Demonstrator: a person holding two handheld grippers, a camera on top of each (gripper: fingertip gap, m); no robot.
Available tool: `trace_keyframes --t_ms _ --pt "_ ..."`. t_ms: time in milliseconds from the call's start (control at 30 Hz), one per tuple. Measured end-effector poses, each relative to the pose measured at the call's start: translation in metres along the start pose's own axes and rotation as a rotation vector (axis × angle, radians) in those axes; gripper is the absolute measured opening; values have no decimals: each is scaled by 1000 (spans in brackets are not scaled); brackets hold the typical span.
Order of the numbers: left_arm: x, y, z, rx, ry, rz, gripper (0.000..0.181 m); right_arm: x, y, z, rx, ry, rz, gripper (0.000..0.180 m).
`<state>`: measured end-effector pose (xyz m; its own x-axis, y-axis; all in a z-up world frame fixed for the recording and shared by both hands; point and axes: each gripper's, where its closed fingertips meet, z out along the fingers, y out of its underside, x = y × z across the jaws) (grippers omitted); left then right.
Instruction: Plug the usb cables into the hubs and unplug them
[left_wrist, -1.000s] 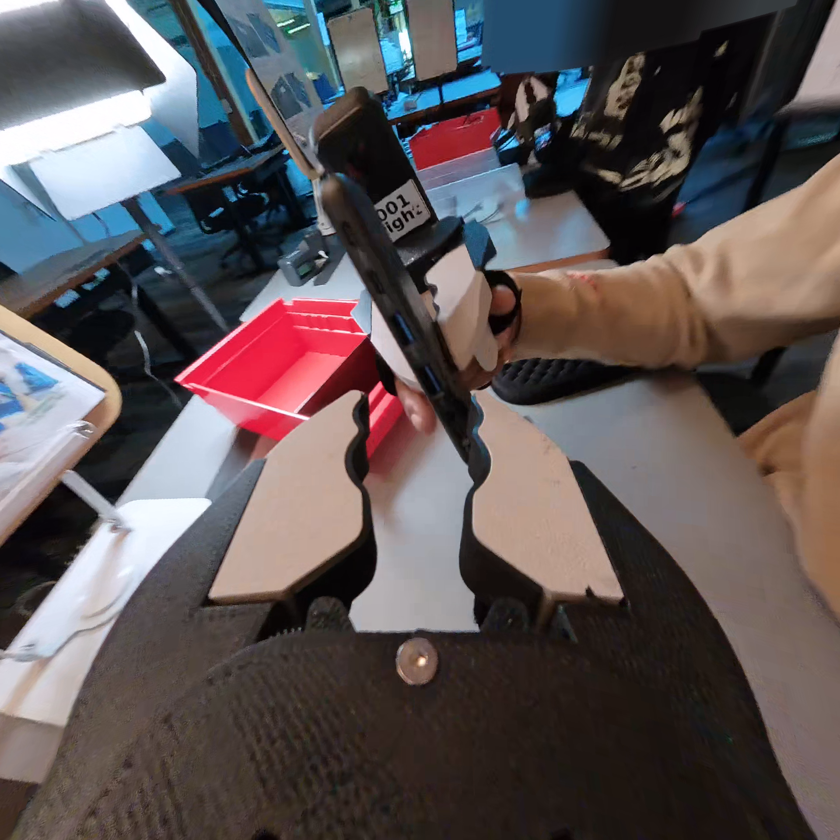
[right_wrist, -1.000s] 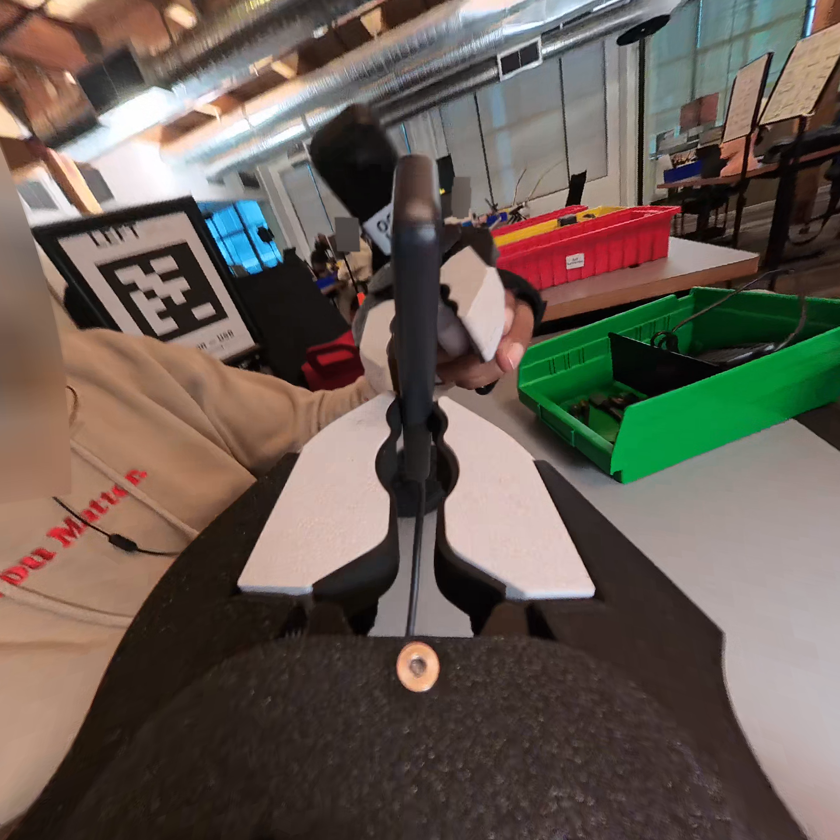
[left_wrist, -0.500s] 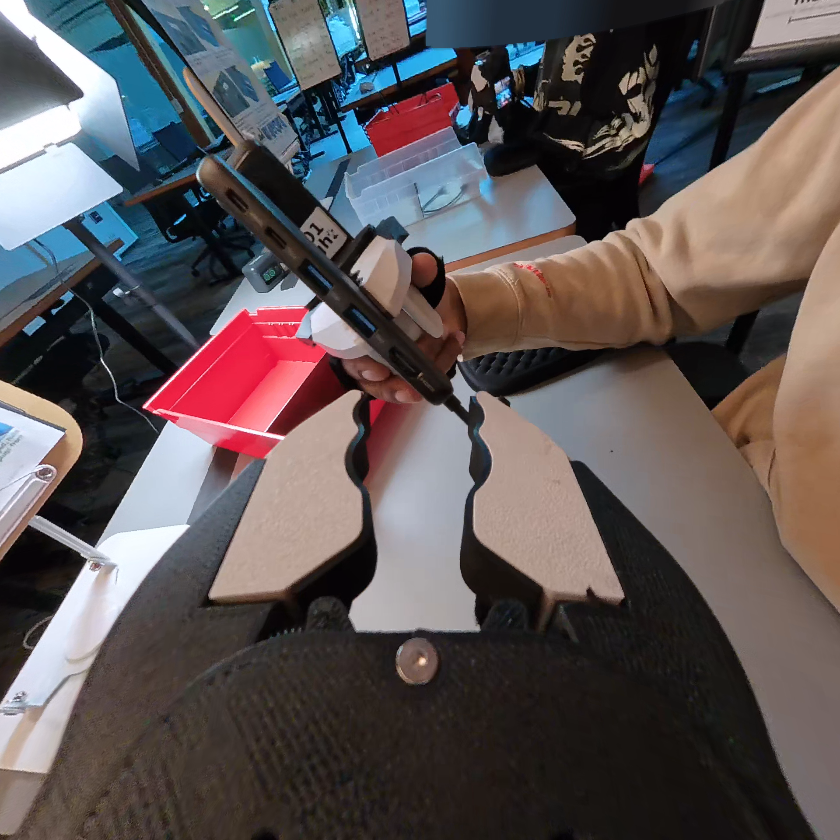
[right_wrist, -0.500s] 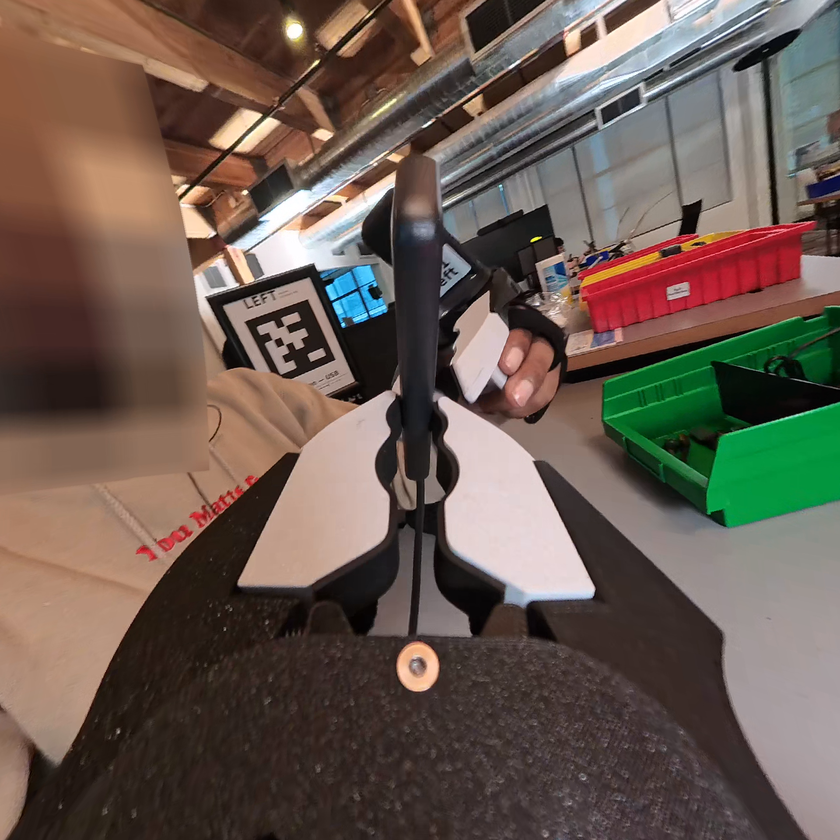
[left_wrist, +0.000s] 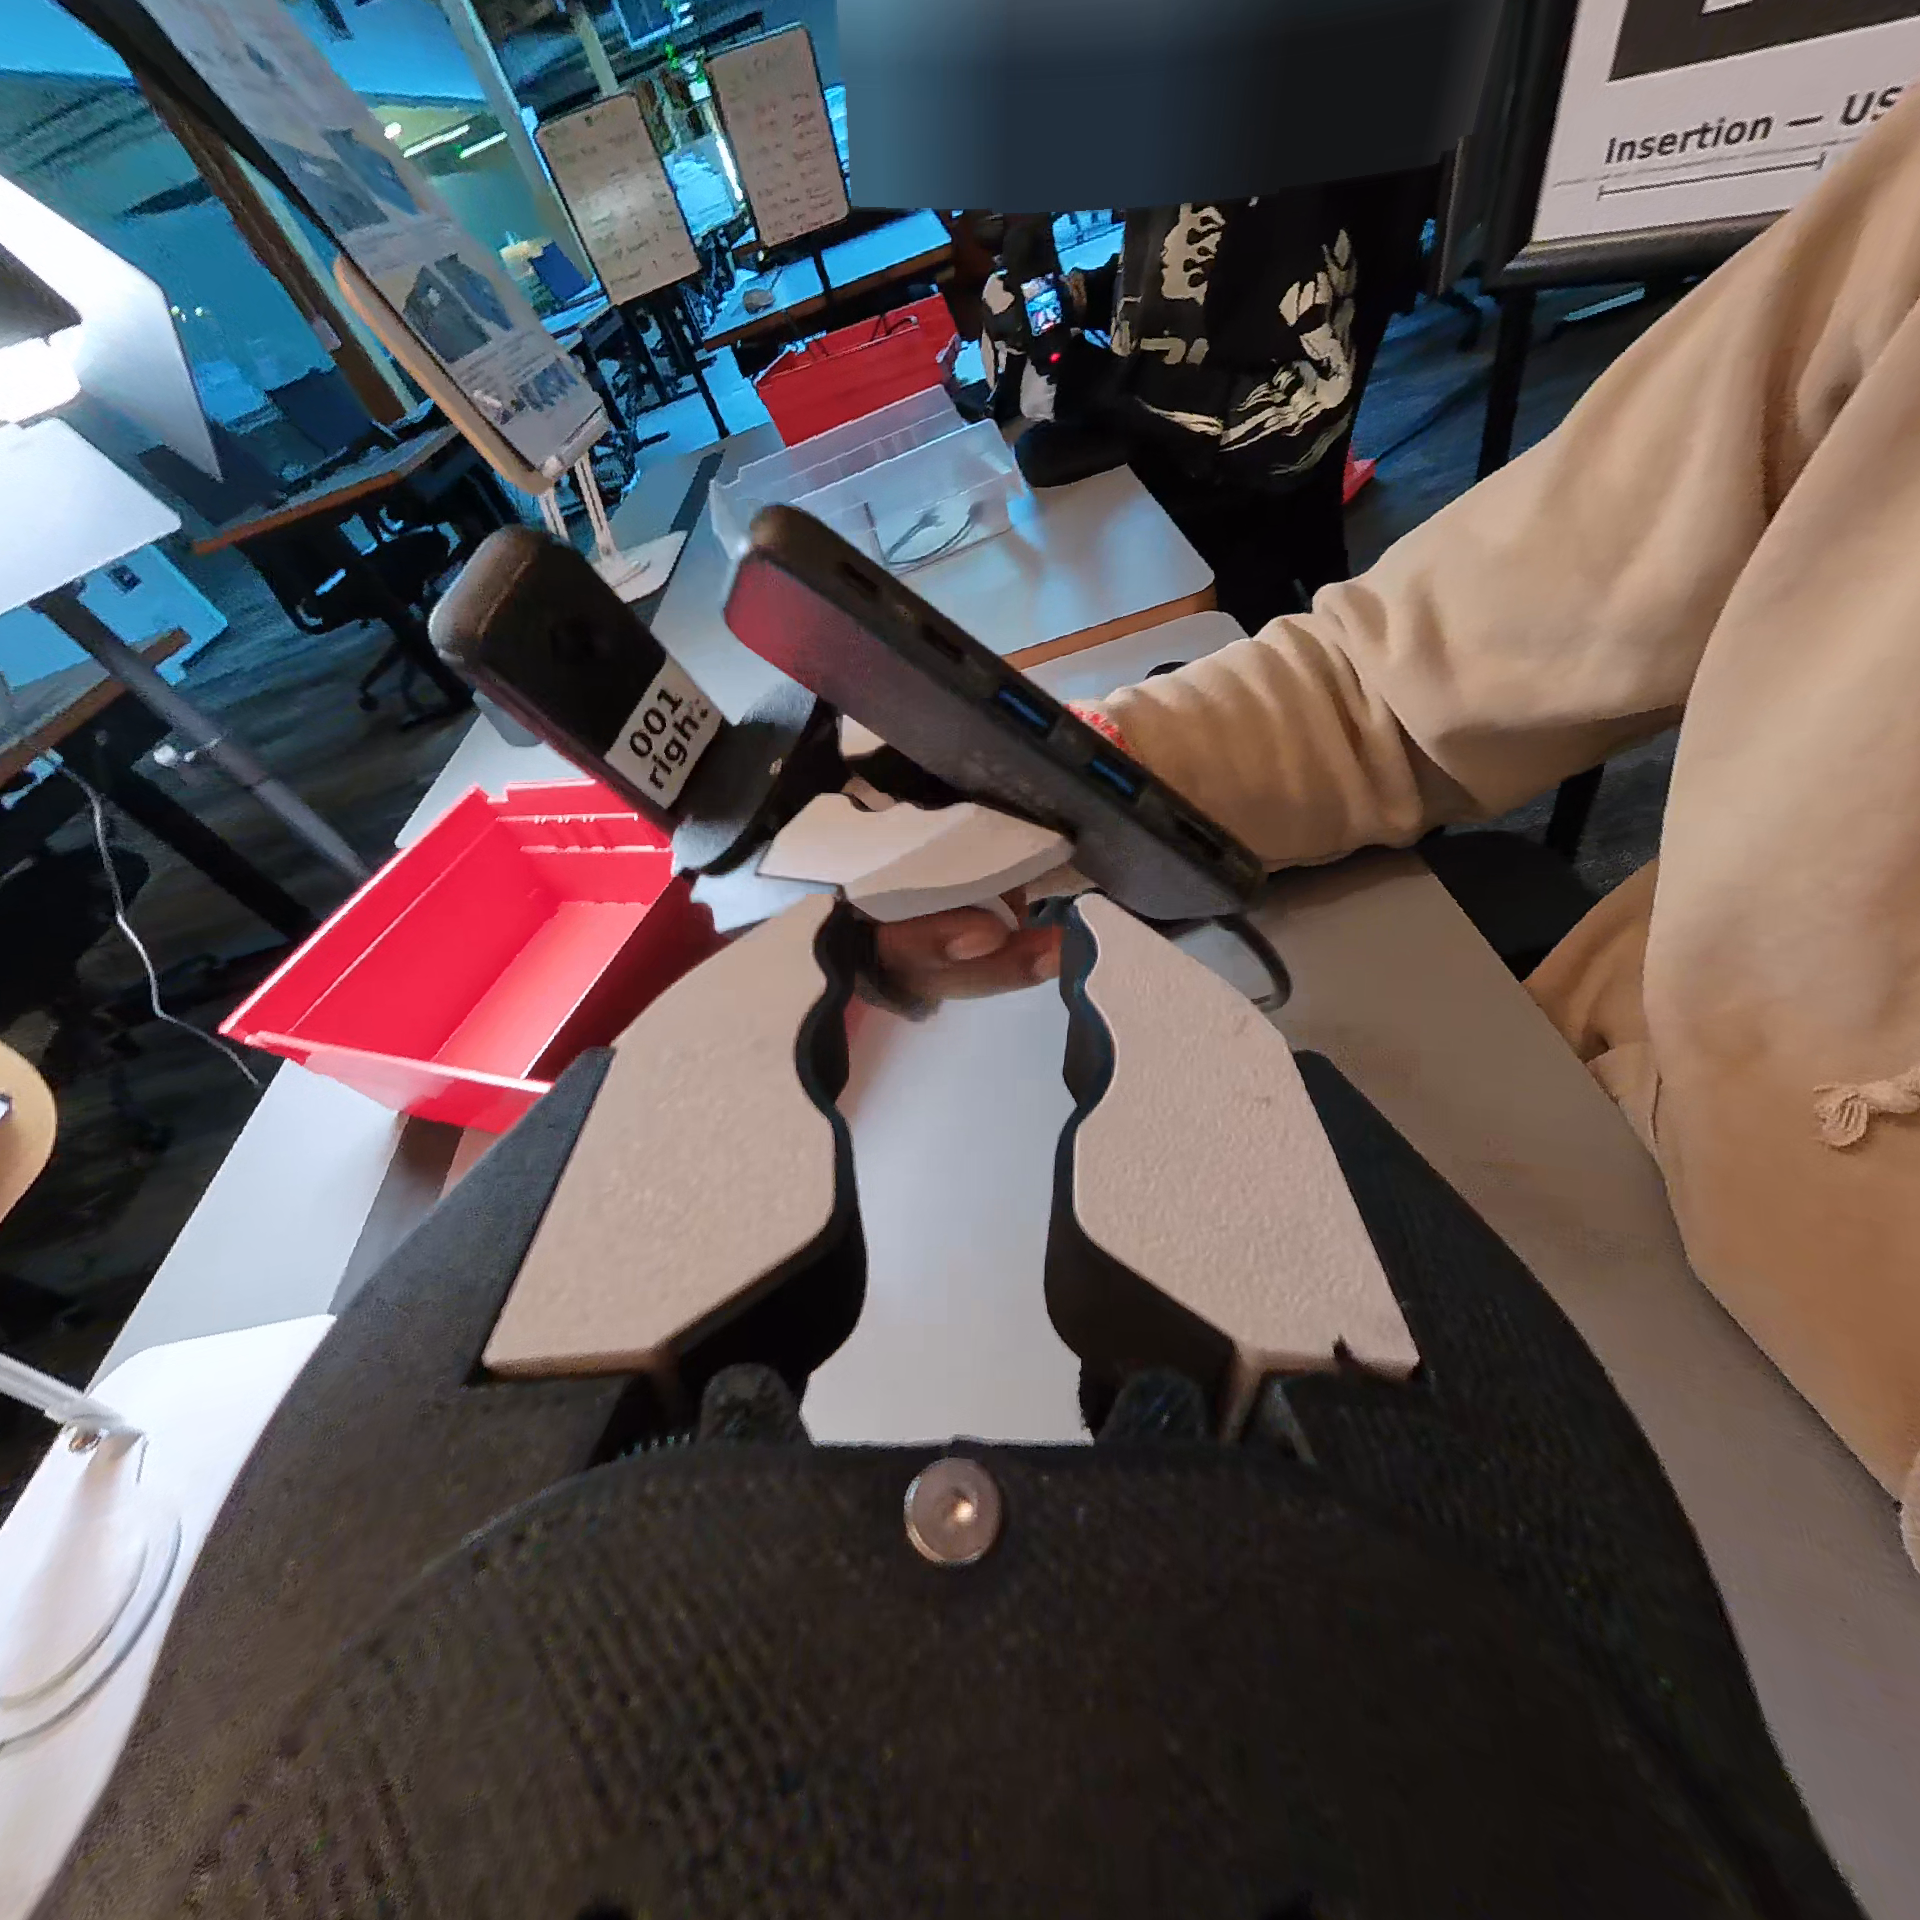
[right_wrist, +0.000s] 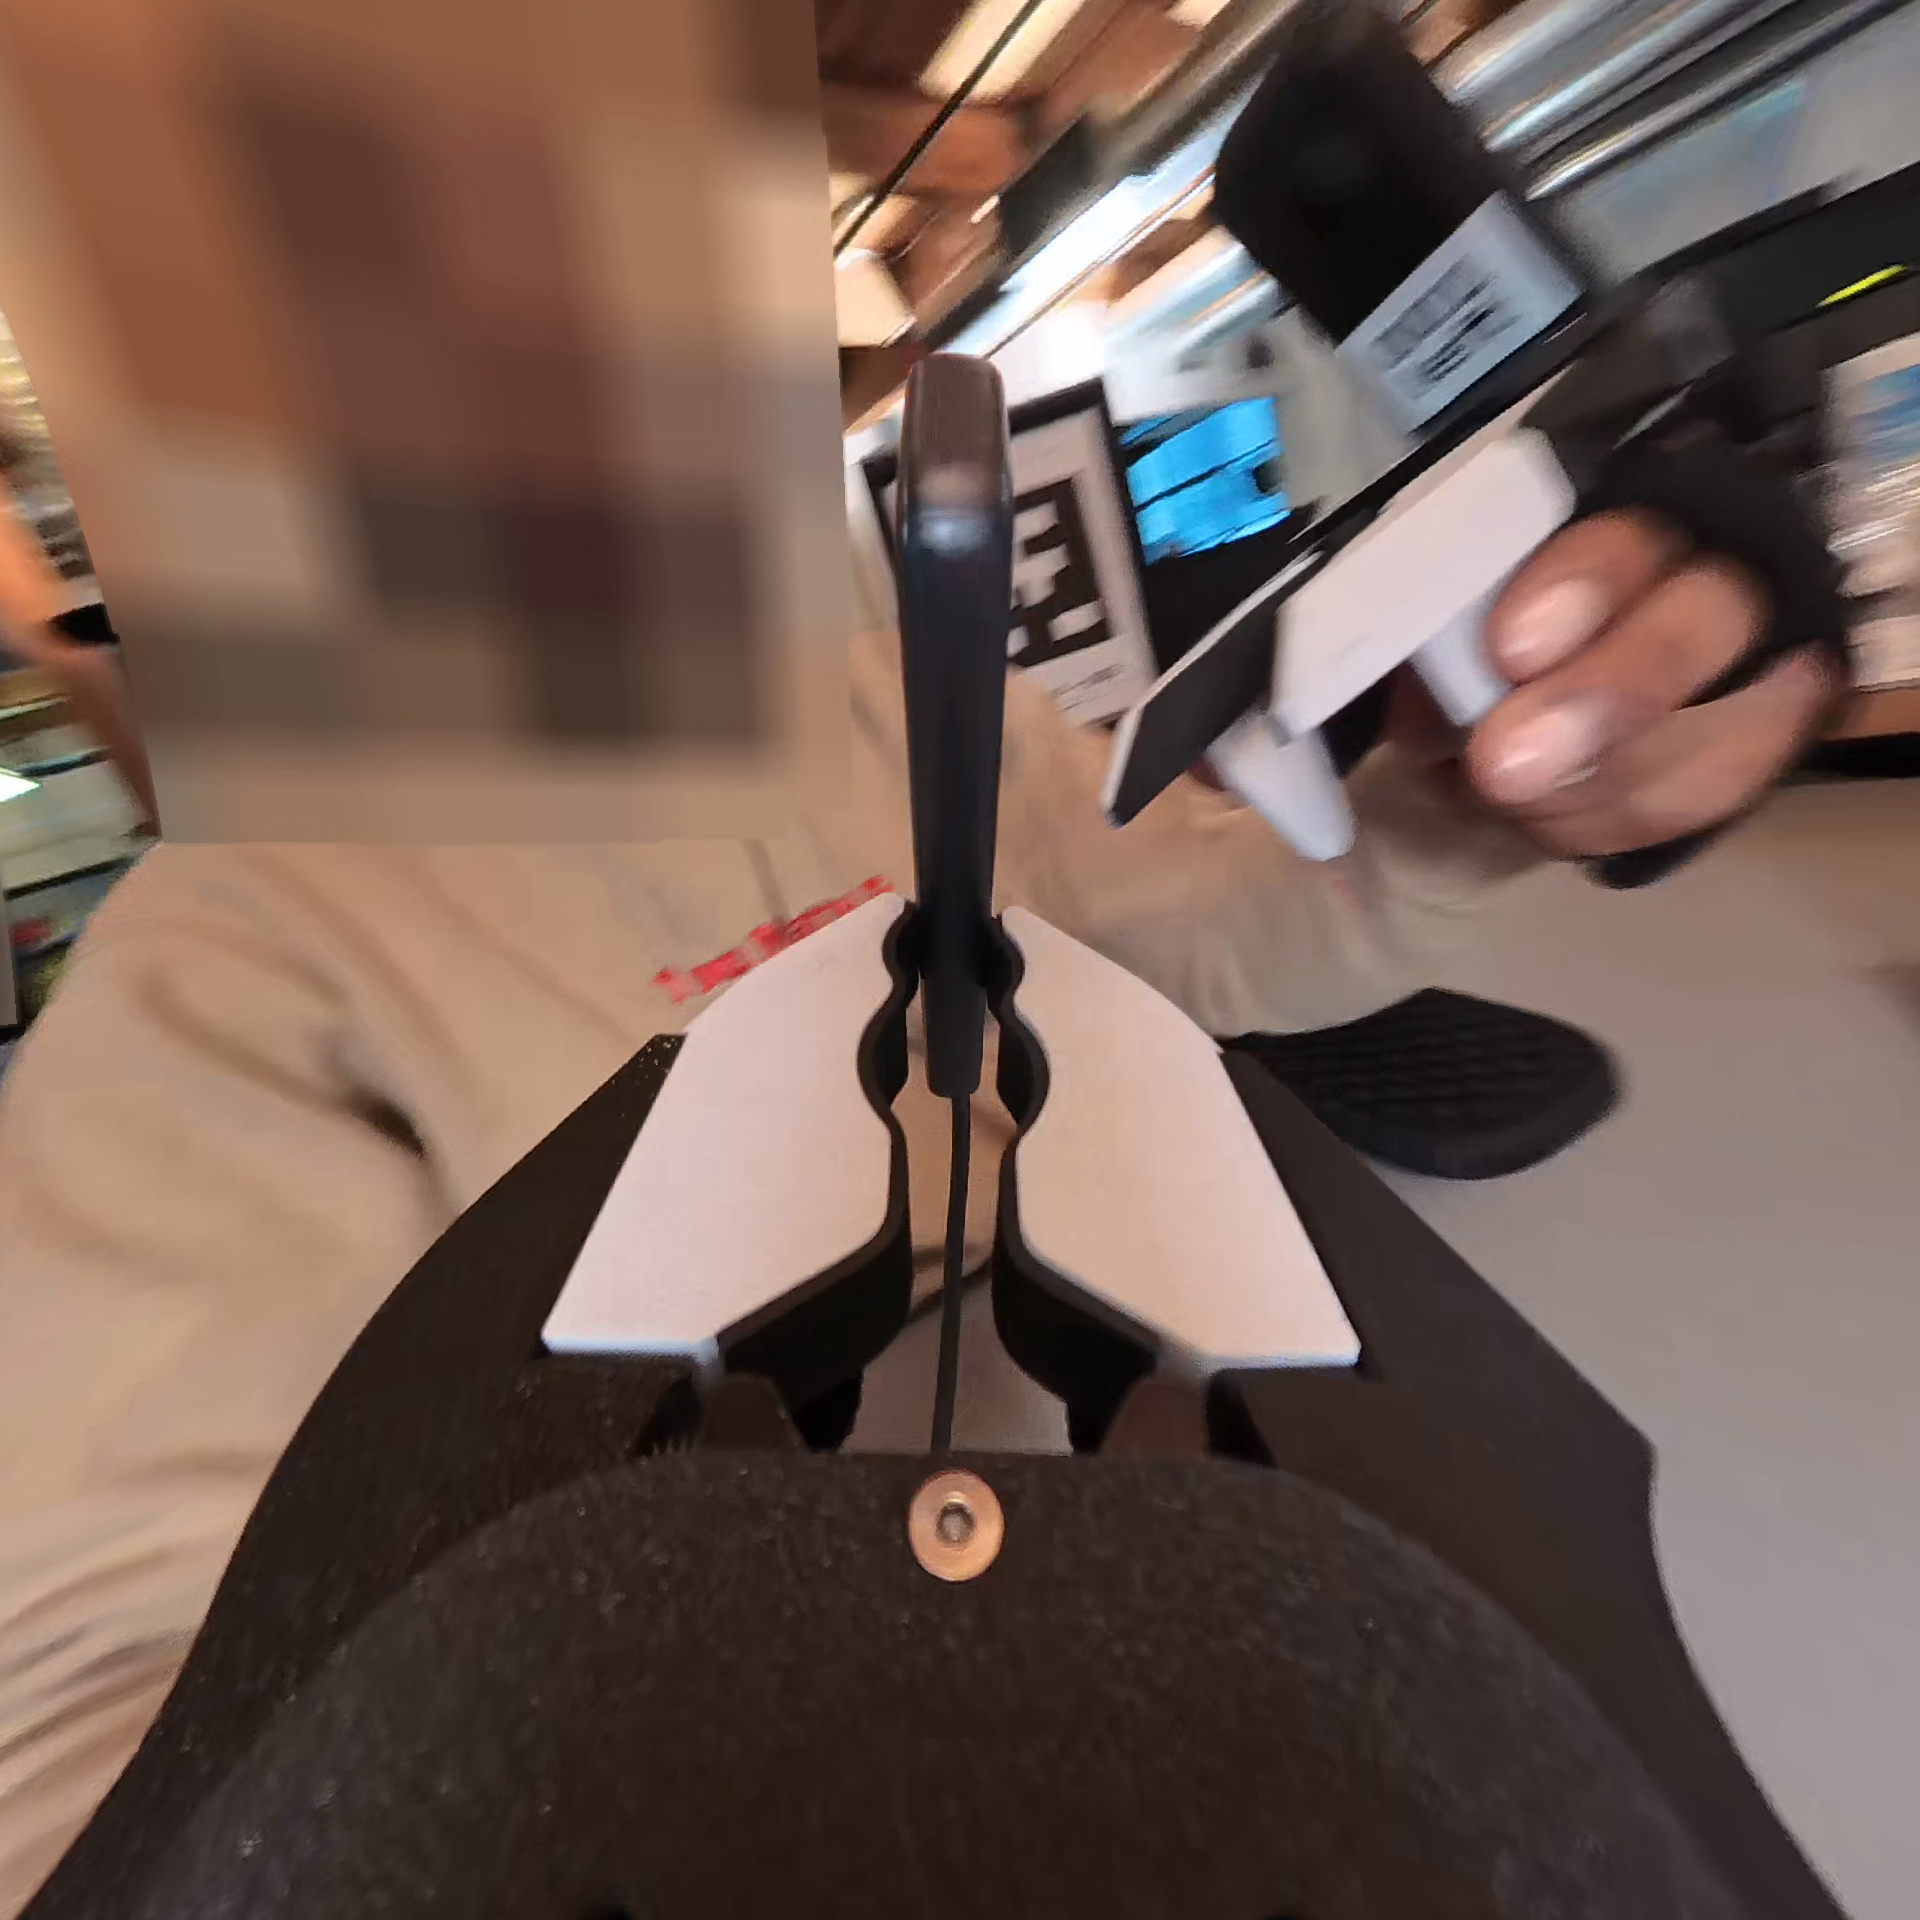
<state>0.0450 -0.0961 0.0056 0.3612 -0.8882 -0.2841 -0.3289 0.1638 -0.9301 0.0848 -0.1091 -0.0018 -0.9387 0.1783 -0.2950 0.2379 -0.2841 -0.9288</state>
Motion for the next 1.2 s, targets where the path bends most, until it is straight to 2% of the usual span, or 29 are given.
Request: trace_keyframes --t_ms 200,400,500,600,800,933,1000,1067,1200 --pt "6 1 6 -1 30 5 42 -11 19 15 -82 -127 60 11" --pt "8 0 3 7 48 -14 45 3 23 10 -86 -55 85 11" --pt "1 5 3 -21 25 -68 45 21 15 2 -40 70 47 11" --pt "-5 11 6 -31 15 -141 44 43 3 -10 -8 270 -57 12" --pt "-31 40 8 -155 -128 -124 34 68 -23 -25 -62 666 -427 12" --pt "-47 58 4 -228 -224 -49 25 68 -40 -30 -142 867 -685 12" --pt "-50 53 3 -183 -245 0 14 65 -44 -28 -192 921 -796 12" --pt "-52 47 0 -147 -276 85 14 64 -45 -24 -248 959 -880 12" --pt "-59 55 -8 -182 -367 315 13 73 -34 -25 -448 1087 -1046 14"
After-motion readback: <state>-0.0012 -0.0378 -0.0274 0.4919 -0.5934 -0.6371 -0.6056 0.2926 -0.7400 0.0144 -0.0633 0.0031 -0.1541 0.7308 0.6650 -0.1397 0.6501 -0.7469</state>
